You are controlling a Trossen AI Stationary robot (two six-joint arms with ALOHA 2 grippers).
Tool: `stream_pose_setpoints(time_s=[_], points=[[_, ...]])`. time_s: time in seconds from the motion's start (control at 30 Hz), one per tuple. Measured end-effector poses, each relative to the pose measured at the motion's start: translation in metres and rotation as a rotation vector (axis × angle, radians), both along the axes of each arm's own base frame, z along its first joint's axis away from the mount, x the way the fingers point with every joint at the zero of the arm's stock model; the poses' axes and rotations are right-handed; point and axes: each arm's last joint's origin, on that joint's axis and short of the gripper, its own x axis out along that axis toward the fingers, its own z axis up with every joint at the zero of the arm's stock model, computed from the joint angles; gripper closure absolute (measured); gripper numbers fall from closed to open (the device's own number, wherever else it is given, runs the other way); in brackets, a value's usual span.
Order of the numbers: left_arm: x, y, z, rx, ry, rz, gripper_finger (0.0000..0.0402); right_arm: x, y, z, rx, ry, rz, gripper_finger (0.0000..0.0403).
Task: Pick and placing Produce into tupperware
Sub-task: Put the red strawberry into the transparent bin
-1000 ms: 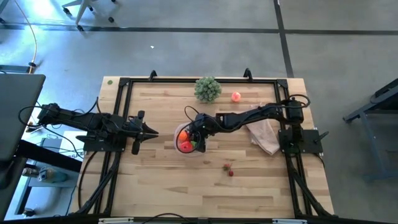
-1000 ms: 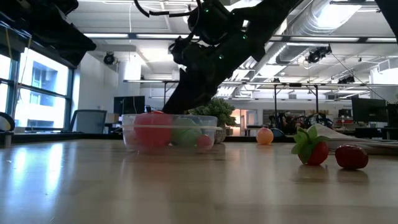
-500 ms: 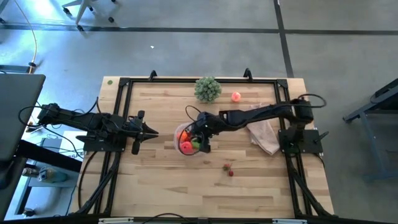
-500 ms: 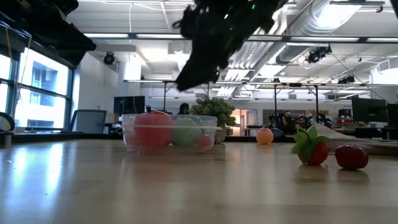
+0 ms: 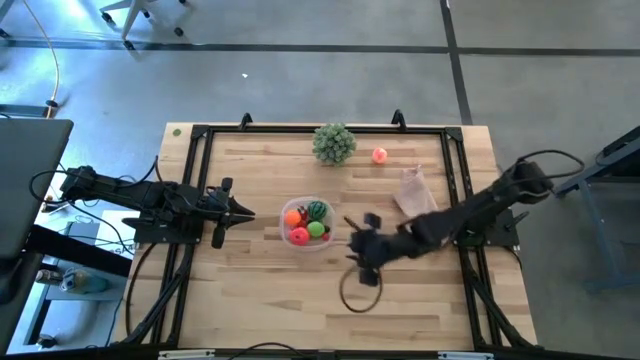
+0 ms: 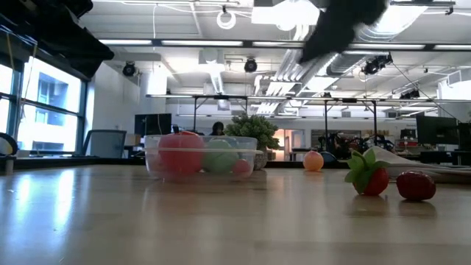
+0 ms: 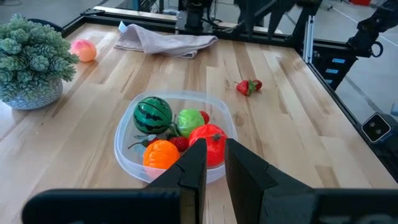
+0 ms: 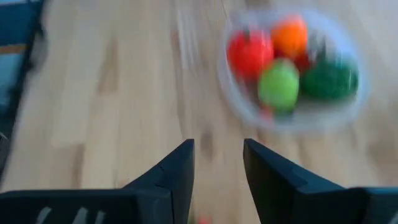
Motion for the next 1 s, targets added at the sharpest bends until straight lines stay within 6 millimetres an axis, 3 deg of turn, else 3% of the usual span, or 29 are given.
stream_pose_setpoints(time_s=[0.2, 0.37, 0.73, 1.0], points=[[0.0, 0.0, 0.0, 0.0, 0.0, 0.0, 0.0355, -0.039, 0.021, -0.05, 0.067, 0.09, -0.12, 0.0266], [0.0, 0.0, 0.0, 0.0, 0.0, 0.0, 0.0355, -0.053, 0.025, -0.072, 0.102, 0.099, -0.154, 0.0248], [0.0, 0.0, 0.0, 0.0, 0.0, 0.0, 0.0355, -0.054, 0.021, -0.078, 0.164, 0.128, -0.188, 0.0179], [0.0, 0.0, 0.0, 0.0, 0.001, 0.0, 0.0355, -0.053, 0.022, -0.079, 0.232, 0.155, -0.183, 0.0173]])
